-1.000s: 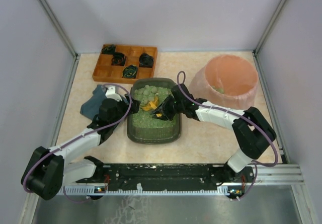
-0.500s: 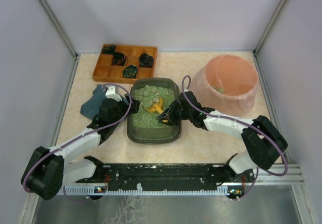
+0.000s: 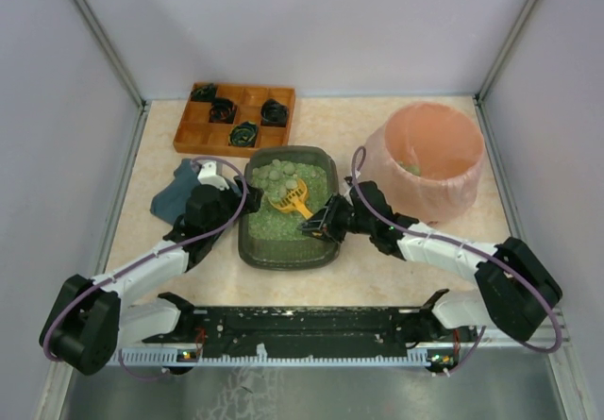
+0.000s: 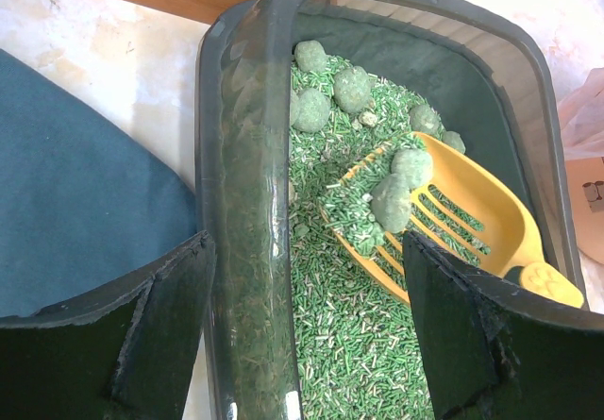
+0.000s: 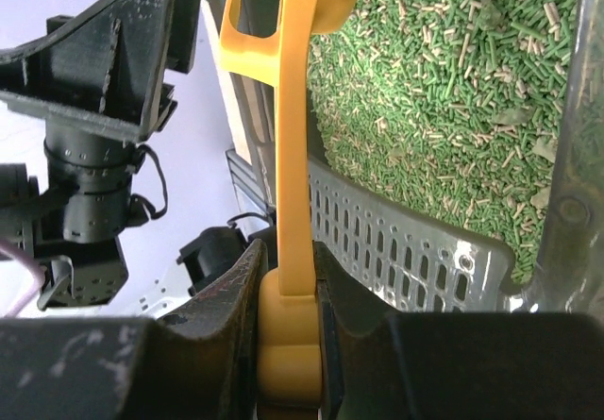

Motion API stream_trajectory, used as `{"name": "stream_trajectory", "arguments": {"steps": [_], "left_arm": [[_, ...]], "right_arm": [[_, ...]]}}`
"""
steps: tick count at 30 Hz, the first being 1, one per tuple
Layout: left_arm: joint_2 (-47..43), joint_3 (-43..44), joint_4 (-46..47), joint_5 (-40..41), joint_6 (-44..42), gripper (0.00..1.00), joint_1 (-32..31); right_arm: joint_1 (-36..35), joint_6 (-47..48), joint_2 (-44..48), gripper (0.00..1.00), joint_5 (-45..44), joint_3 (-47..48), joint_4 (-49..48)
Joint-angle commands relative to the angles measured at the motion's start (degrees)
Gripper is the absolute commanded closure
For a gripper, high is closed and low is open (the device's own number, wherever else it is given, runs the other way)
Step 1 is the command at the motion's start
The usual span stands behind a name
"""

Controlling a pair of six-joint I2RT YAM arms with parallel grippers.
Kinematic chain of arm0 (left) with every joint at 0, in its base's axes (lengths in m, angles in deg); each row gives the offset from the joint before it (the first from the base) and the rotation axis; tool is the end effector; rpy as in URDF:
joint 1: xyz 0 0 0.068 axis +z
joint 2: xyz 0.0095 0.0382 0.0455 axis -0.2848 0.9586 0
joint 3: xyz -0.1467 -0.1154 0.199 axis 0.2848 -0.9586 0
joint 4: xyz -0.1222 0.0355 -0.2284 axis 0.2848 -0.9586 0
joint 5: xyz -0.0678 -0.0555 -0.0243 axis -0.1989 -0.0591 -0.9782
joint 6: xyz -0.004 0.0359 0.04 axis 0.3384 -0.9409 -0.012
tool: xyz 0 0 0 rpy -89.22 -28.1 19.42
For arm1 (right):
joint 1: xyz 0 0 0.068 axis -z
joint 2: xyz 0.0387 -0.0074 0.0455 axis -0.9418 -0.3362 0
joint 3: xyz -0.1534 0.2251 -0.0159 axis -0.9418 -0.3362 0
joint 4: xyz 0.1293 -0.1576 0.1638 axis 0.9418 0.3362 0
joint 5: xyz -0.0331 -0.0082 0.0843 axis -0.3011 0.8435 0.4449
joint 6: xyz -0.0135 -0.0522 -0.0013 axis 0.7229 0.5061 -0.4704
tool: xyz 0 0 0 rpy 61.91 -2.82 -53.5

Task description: Clean the litter box

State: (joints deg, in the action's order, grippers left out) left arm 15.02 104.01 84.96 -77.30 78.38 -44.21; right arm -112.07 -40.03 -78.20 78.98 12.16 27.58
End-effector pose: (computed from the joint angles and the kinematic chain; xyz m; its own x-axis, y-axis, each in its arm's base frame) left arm 0.2102 -0.1036 0.2059 -0.3936 -0.3241 -0.8602 0.1514 0.9001 -0.4084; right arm 0.1939 0.1897 0.2057 -0.9217 0.3802 -0.0766 0.1166 0.4601 0.8802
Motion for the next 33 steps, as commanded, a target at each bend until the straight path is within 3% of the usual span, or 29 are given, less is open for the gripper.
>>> {"name": "stream_trajectory", "arguments": {"steps": [1,10,15,20,28,33], "left_arm": [[-0.31,0.72,0.74,0.01,-0.35,0.15,-0.22],[-5.97,-0.25,-4.09,4.64,3.34,0.14,-0.24],[-13.61,1.46,-16.17,2.82,9.03,0.12,-0.25],[-18.74,4.98,-26.38,-2.94,10.32,0.11,-0.23],[-19.73,13.77,-39.64,-9.36,4.57,0.09,-0.26],[-19.44,18.0,-42.17,-9.47,-1.23,0.07,-0.2]], "right_arm": [[0.23,1.29,4.15,1.0,0.0,-2.75,-9.07],[0.27,2.66,7.39,1.0,2.66,-6.75,-14.97],[0.23,9.09,9.12,1.0,5.77,-7.28,-13.23],[0.32,8.77,12.09,1.0,3.57,-10.28,-14.78],[0.23,-0.51,14.76,1.0,0.26,-18.59,-31.35],[0.65,-1.14,18.65,1.0,-4.43,-20.83,-29.72]]}}
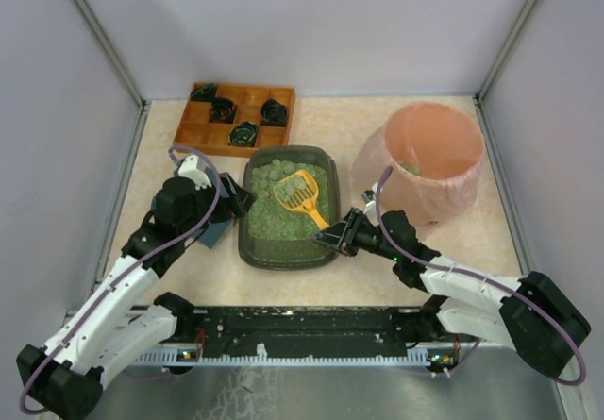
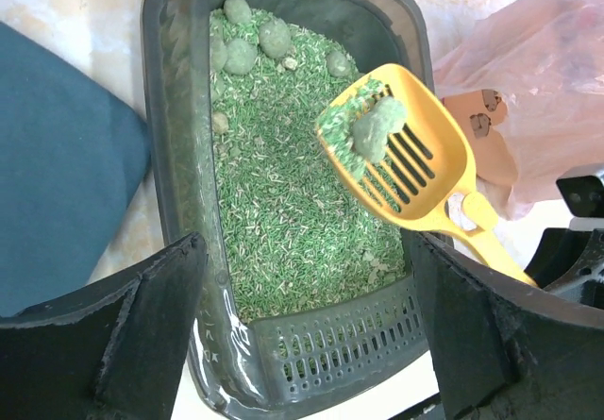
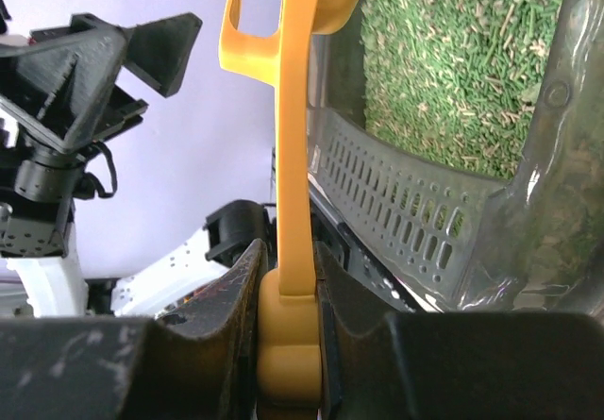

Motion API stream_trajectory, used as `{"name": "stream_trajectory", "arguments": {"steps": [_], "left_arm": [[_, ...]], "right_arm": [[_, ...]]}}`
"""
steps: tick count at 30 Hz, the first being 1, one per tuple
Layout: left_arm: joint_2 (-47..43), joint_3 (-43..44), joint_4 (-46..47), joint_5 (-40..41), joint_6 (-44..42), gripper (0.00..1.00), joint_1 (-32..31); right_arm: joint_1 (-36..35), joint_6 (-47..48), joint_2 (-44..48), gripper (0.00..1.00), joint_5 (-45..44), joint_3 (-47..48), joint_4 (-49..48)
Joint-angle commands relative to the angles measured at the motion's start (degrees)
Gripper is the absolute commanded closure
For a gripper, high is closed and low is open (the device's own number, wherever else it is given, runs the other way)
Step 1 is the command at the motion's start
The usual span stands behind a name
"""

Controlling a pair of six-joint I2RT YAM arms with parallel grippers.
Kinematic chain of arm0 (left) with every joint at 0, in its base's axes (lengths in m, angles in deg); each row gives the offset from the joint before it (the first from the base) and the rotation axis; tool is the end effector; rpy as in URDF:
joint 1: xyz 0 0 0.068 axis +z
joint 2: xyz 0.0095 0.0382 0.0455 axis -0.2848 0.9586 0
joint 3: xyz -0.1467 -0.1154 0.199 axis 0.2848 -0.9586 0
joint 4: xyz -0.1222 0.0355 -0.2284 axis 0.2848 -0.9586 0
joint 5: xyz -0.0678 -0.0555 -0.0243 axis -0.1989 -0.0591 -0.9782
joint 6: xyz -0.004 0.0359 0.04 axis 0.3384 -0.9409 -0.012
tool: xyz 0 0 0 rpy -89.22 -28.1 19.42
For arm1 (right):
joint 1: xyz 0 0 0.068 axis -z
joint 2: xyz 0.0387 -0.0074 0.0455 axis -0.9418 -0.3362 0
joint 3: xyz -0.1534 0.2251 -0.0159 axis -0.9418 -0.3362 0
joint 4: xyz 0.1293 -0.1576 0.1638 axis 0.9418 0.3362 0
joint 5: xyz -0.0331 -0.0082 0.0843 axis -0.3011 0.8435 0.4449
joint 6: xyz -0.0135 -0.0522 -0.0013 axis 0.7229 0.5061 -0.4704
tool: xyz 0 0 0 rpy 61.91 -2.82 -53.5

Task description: Clean the litter box

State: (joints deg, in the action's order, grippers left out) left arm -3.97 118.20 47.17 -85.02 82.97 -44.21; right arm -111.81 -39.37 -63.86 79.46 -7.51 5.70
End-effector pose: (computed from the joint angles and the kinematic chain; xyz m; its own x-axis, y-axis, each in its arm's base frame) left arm 0.1640 -0.0848 0.2889 -0.5257 -0.3396 -0.7800 0.1833 0.8501 -0.4937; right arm 0.1491 0.1489 0.1886 -0.8927 0.4005 -0.2066 -0.0927 0.2853 0.9539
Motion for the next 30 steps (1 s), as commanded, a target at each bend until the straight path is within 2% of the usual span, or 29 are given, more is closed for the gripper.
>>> {"name": "stream_trajectory", "arguments": {"steps": [1,5,9,13,16,21,24,28,30], "left_arm": [[-0.41,4.33,-4.82,-1.46,-6.72,0.06,-0.2],[-0.2,5.6,-5.62,-0.57,-9.01,0.05,-0.28],[-0.92,4.98,-4.01,-0.83,-11.09,0.04,-0.21],[-1.13,4.36,-3.48,1.37,-11.66,0.0,-0.27],[-1.08,4.51,-3.48,1.84,-12.2,0.0,-0.21],[-1.2,3.57,-3.68,3.64,-12.61,0.0,-0.25],[-1.11,3.31,-3.89,3.87,-12.67,0.0,-0.23],[-0.69,3.31,-3.89,4.72,-12.51,0.0,-0.2],[0.15,3.69,-3.86,4.98,-12.43,0.0,-0.28]], "right_arm": [[0.03,-2.11,4.13,1.0,-4.78,-1.42,-9.09],[0.89,-2.14,0.7,1.0,2.24,-0.94,-16.24],[2.24,-3.44,4.09,1.0,-3.66,-4.53,-14.26],[1.54,-0.7,1.99,1.0,1.16,-1.79,-15.06],[3.07,-2.46,6.74,1.0,-5.18,-5.61,-11.65],[2.86,-0.53,4.01,1.0,0.4,-4.21,-14.93],[3.99,-3.42,7.64,1.0,-5.54,-8.08,-15.03],[1.57,0.47,2.72,1.0,2.03,-2.72,-17.71],[2.98,-0.15,2.95,1.0,1.13,-4.35,-18.23]]}}
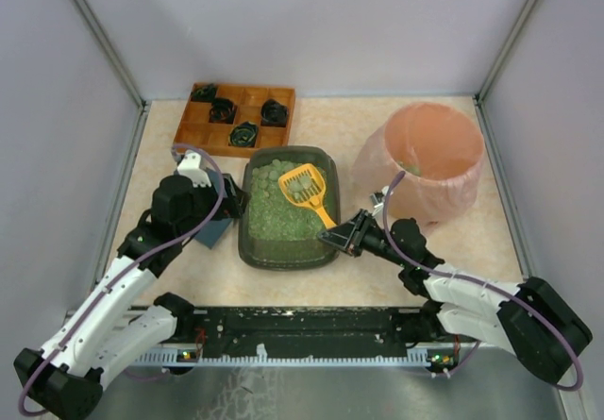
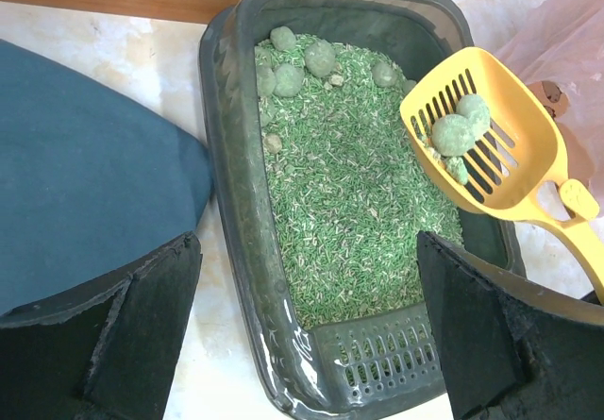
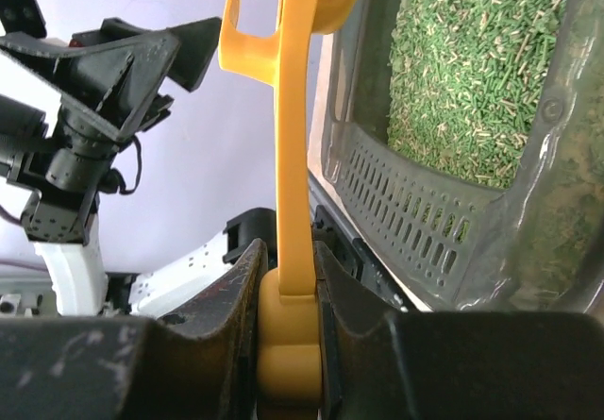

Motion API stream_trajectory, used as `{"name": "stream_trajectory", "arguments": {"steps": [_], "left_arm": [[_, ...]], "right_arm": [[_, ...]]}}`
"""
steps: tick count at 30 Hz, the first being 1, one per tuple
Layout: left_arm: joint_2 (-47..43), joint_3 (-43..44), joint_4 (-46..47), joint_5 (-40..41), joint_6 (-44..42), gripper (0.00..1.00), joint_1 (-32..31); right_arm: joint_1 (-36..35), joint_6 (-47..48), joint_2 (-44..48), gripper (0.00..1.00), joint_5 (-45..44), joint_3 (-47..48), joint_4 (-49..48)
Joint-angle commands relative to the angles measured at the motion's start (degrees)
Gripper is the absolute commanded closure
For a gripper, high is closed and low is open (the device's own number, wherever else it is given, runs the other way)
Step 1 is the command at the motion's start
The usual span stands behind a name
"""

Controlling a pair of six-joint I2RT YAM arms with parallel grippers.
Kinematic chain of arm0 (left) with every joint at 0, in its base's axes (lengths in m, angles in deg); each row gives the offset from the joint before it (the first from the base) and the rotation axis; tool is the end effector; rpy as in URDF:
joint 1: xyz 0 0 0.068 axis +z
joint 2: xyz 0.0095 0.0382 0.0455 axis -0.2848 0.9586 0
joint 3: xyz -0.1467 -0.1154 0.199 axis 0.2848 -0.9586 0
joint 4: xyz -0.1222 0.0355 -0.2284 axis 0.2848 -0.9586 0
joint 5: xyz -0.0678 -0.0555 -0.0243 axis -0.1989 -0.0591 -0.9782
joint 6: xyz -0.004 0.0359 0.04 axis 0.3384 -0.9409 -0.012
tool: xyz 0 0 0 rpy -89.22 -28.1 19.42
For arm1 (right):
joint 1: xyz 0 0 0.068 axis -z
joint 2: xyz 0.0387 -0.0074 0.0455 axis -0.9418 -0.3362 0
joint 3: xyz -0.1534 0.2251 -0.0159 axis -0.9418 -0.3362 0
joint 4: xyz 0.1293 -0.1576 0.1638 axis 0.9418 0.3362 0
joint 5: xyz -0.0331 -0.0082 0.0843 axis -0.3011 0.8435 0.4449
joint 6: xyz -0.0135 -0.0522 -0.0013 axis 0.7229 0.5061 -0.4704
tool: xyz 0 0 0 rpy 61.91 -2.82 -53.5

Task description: Clean the litter box

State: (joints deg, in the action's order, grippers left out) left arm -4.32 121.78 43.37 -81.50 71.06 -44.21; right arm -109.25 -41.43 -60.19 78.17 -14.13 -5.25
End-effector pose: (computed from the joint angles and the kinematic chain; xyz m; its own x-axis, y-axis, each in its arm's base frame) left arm 0.1616 -0.0811 0.3051 -0.4561 -0.1660 -0.8743 0.2401 0.9230 -0.3006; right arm 0.1416 0.1298 0.1835 -0.8436 0.4862 -0.2280 -0.1505 0.1934 0.9695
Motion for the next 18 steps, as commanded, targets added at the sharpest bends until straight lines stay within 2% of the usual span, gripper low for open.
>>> {"name": "stream_trajectory", "arguments": {"steps": [1,3,7,9,11,15,18], "left_arm": [[0.83,0.46,-0.48,1.68,-0.32,0.0,-0.21],[1.02,0.79,-0.96,2.19,-0.21,0.0,-0.23],[-0.28,0.14,-0.18,3.23,-0.25,0.0,-0.22],[-0.52,0.08,-0.01,3.08,-0.31,0.0,-0.27],[-0.6,0.03,-0.19,2.92,-0.32,0.0,-0.25],[-0.61,-0.22,0.32,3.02,-0.23,0.0,-0.27],[0.04,0.05,0.32,2.4,-0.4,0.0,-0.17]], "right_arm": [[1.04,0.31,1.27,1.0,-0.36,0.48,-5.97],[0.8,-0.3,2.4,1.0,-3.18,-0.25,-4.58],[-2.42,6.05,-1.08,1.0,2.78,6.99,0.81],[-0.75,3.89,1.78,1.0,-0.62,4.54,2.78],[0.32,-0.01,4.15,1.0,-4.94,0.3,0.12],[-3.67,4.75,-2.2,1.0,2.25,6.93,0.01],[-1.87,1.36,-0.45,1.0,-1.6,3.46,-0.19]]}}
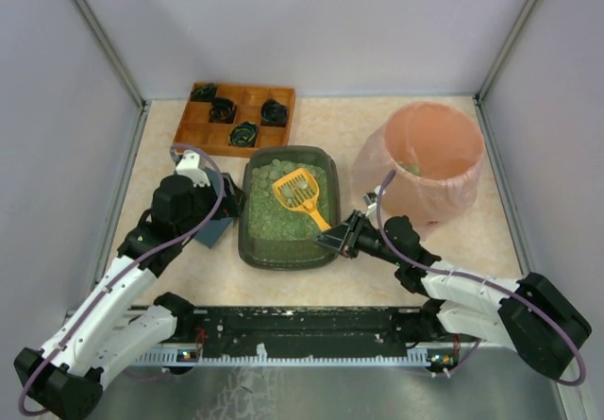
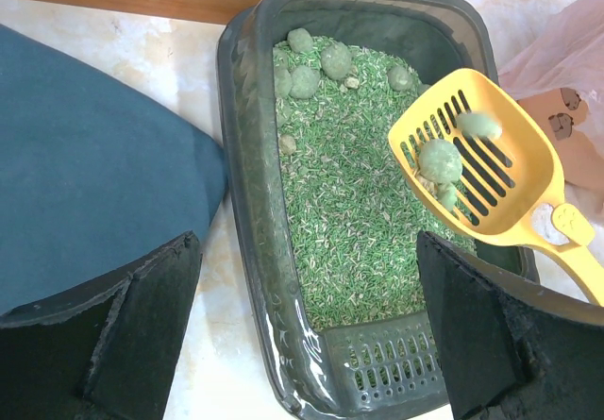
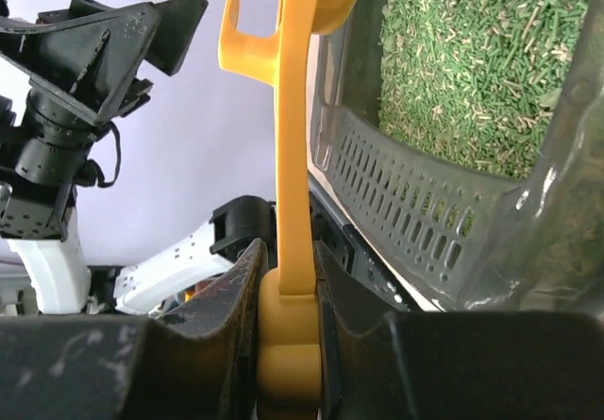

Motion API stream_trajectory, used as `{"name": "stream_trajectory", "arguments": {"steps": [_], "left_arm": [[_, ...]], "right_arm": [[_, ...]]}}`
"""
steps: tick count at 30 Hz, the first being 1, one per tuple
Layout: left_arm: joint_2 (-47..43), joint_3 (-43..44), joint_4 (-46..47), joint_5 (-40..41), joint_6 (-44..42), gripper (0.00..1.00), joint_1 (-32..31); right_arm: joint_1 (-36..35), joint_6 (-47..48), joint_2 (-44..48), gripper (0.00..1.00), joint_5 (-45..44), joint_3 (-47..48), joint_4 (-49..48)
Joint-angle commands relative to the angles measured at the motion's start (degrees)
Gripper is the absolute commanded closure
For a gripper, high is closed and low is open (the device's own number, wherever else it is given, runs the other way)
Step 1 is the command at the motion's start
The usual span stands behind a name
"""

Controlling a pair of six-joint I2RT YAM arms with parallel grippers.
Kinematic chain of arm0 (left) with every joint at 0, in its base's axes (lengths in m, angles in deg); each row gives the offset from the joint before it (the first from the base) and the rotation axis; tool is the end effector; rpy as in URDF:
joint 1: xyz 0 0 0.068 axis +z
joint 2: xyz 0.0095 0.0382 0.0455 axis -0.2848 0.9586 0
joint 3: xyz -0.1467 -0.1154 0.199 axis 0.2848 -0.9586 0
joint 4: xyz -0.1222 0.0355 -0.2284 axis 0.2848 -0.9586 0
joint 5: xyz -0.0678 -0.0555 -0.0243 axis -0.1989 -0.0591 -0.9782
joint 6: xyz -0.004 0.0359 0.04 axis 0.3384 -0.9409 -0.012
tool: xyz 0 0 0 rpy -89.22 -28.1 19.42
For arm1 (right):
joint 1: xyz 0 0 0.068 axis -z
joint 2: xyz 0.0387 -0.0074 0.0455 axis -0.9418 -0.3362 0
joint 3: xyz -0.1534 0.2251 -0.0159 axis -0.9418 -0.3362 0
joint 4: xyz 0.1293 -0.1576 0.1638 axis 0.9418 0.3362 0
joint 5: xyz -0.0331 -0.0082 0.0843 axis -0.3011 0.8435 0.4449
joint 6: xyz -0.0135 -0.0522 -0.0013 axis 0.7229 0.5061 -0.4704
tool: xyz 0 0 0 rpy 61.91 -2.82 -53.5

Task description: Clean the litter box

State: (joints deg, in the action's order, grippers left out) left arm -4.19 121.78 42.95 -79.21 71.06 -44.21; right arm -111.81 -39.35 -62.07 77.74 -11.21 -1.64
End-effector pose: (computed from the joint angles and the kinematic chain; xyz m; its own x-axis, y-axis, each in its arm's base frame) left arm 0.1622 -0.0798 0.3041 -0.4511 -0.1668 -0.8767 0.2055 0.9366 -0.2840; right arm 0.1428 0.1420 0.1872 -0.8633 0.4396 -0.2480 -0.1570 0.2331 0.9597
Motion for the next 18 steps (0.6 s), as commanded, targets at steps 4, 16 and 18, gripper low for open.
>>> {"name": "stream_trajectory", "arguments": {"steps": [4,16,18], "left_arm": [[-0.37,0.01,0.25,0.7,-0.28,0.0,-0.12],[-0.18,-0.22,0.99,0.35,-0.46,0.0,-0.13],[0.23,-0.04,0.7,0.33,-0.44,0.0,-0.12]], "right_arm": [[1.13,-4.26,1.7,1.0,-1.63,-2.92,-10.1],[-0.8,-0.61,-1.44,1.0,1.98,2.56,-8.23],[-0.74,-0.36,0.45,1.0,0.6,2.9,-5.39]]}}
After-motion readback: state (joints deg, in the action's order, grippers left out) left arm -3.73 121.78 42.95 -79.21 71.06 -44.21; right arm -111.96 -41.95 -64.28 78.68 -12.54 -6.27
